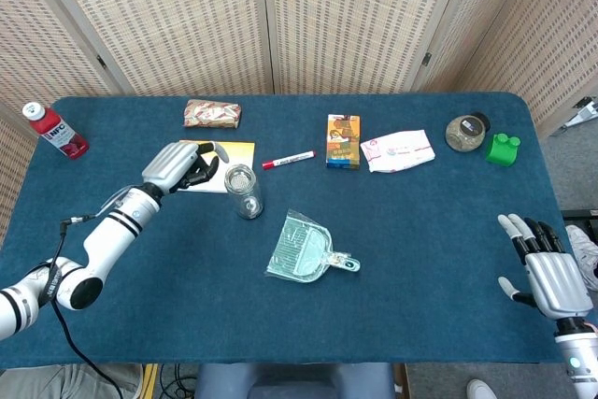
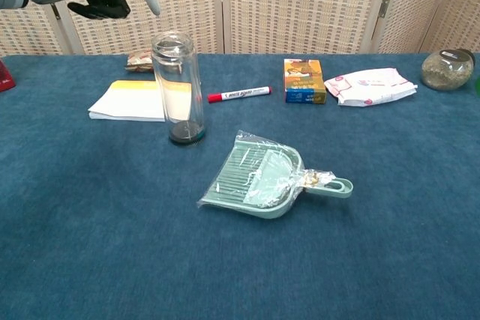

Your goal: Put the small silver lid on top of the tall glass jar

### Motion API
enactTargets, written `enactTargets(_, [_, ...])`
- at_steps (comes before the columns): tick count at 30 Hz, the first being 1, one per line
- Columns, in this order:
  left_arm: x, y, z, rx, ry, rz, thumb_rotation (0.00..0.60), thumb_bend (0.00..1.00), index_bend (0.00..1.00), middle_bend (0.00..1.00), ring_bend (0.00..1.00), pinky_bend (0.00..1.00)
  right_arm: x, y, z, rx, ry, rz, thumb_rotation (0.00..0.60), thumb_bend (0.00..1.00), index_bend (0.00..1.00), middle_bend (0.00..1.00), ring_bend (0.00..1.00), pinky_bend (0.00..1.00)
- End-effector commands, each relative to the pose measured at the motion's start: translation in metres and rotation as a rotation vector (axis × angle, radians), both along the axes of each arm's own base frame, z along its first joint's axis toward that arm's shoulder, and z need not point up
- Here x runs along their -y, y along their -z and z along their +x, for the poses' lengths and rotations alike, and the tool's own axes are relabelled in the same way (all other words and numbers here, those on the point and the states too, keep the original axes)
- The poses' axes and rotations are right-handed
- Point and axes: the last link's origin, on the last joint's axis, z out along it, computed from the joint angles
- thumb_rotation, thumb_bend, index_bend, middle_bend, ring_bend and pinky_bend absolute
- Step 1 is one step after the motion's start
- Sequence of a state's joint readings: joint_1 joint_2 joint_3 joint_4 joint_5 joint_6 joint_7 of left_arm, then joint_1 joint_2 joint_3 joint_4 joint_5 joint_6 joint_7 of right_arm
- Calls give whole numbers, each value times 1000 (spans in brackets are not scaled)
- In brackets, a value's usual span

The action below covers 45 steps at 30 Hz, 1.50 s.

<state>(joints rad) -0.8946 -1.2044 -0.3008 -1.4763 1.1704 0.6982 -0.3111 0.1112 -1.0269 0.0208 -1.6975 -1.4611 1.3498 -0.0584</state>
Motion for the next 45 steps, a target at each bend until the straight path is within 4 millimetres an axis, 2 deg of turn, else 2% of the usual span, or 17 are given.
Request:
enactTargets(1, [3,-1,-5,-7,-3,-25,3,626,375,936,913,1000,0,0,0,0,1,0,600,227,5,43,0,65])
enactTargets(9, [8,0,-5,3,22,-52,0,627,381,938,915,1000,0,0,0,-2,2,2,600,228,5,43,0,65])
enactTargets(21, [5,11,-1,-24,34,-76,0,627,280,941,916,1000,-1,0,0,-3,8,1,600,227,5,43,0,65])
enactTargets(45, [3,17,0,-59,38,-81,0,626,320,941,916,1000,1,1,0,-3,9,1,600,227,5,43,0,65])
